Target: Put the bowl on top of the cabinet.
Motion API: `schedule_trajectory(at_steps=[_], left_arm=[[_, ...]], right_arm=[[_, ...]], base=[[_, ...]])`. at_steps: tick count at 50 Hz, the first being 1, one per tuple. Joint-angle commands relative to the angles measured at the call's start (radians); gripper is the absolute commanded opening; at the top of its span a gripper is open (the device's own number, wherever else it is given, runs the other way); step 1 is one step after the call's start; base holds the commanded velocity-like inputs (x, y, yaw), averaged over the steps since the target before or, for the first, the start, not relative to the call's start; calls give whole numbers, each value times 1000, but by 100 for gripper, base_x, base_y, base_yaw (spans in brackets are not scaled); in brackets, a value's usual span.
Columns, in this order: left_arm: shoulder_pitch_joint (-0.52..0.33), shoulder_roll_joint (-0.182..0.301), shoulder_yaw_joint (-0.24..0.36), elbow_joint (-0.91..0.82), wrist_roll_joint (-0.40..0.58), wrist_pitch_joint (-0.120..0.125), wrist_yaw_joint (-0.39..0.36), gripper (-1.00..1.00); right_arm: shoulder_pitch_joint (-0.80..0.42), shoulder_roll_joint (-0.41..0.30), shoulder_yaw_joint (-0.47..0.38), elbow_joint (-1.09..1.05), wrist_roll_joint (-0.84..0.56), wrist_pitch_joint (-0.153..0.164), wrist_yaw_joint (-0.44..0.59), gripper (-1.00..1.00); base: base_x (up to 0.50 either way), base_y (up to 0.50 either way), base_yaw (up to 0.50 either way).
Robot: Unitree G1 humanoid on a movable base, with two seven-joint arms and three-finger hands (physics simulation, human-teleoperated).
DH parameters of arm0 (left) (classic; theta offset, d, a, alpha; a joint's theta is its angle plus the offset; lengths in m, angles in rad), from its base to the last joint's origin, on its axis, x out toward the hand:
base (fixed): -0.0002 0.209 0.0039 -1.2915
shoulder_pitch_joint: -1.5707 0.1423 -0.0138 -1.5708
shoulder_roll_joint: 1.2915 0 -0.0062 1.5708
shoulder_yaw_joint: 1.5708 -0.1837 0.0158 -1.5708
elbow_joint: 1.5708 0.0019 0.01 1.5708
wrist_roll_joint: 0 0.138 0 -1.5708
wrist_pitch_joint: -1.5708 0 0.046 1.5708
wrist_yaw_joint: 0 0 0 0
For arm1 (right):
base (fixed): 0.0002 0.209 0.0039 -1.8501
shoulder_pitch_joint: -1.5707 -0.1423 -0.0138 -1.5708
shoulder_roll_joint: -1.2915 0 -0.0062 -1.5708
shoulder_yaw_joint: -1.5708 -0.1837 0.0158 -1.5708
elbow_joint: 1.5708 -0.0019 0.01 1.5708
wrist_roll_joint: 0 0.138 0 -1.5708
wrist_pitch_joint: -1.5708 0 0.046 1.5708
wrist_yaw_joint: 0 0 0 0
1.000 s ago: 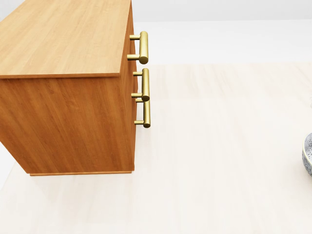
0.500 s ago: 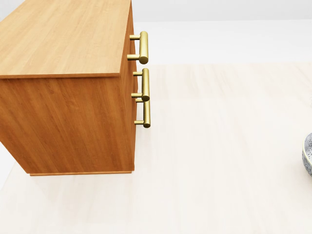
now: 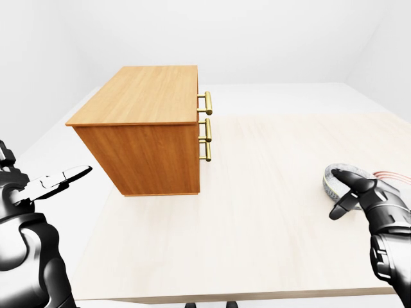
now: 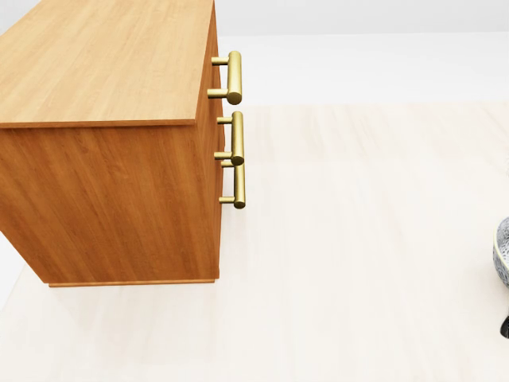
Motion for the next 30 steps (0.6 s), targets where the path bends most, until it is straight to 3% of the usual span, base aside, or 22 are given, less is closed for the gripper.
schedule_trajectory(at_steps=[1,30], left_arm=[[0,-9,-22,29,11,0,12,100],[-1,-7,-22,32,10,0,14,100]], right_arm=[[33,18,5,34,26,0,-17,100],[93,50,7,48,69,0,-44,100]], base=[[0,0,0],[0,0,0]])
